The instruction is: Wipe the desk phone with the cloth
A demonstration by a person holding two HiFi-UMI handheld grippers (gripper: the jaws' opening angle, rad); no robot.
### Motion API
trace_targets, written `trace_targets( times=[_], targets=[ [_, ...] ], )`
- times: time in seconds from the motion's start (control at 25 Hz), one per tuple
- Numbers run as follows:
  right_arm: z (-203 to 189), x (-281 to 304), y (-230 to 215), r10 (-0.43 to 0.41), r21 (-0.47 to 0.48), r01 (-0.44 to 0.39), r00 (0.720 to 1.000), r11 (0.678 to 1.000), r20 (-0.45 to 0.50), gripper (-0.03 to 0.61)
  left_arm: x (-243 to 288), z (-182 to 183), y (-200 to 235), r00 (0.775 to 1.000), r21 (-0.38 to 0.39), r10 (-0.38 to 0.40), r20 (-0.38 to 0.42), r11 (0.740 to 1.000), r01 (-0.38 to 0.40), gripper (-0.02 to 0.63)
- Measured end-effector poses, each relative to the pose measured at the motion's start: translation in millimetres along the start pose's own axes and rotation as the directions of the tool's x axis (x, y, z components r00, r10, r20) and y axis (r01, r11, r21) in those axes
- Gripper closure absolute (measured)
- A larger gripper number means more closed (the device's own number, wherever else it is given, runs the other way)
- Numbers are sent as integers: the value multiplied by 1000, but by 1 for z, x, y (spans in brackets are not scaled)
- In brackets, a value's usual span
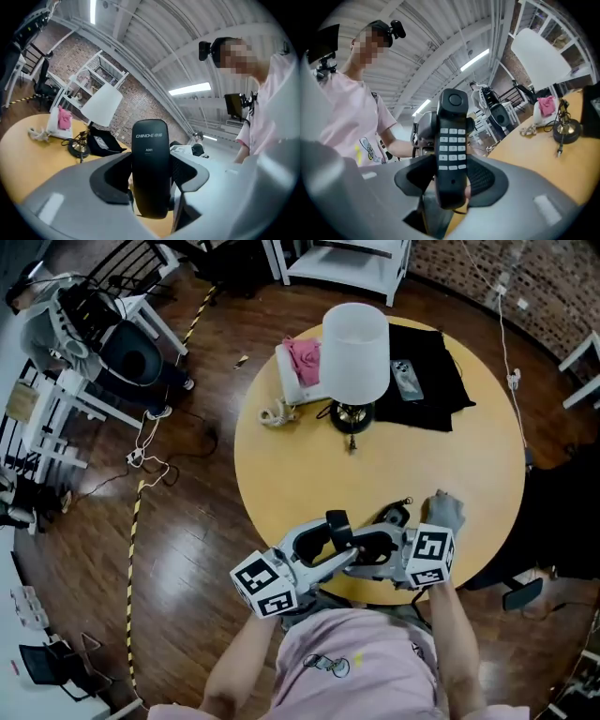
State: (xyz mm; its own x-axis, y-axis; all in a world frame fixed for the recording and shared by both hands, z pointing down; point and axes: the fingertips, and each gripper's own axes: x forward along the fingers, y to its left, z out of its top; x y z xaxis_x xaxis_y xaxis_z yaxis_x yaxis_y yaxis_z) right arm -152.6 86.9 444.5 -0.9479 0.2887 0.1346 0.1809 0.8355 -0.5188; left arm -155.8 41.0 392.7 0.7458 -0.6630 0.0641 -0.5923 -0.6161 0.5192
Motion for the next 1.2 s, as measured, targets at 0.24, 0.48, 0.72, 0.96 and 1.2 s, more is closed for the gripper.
trace_targets(
  times=[0.24,0.48,0.72,0.96,1.2],
  targets=[
    [5,-37,14,-18,29,14,993,999,117,364,50,-1,-40,998,137,-38,-46,990,44,359],
    [-12,-68,15,-44,15,43,995,999,92,362,84,-26,-58,977,111,-103,-186,986,126,356],
    [-16,-81,10,-68,14,67,993,998,101,362,92,-26,-53,981,132,-49,-190,989,74,356],
    [-71,-159,-17,-331,112,322,941,940,71,364,94,-61,-11,926,288,143,-348,957,-39,356],
    [-110,-252,-15,-571,251,533,812,808,115,382,116,-168,36,682,414,402,-610,896,-159,356]
  ],
)
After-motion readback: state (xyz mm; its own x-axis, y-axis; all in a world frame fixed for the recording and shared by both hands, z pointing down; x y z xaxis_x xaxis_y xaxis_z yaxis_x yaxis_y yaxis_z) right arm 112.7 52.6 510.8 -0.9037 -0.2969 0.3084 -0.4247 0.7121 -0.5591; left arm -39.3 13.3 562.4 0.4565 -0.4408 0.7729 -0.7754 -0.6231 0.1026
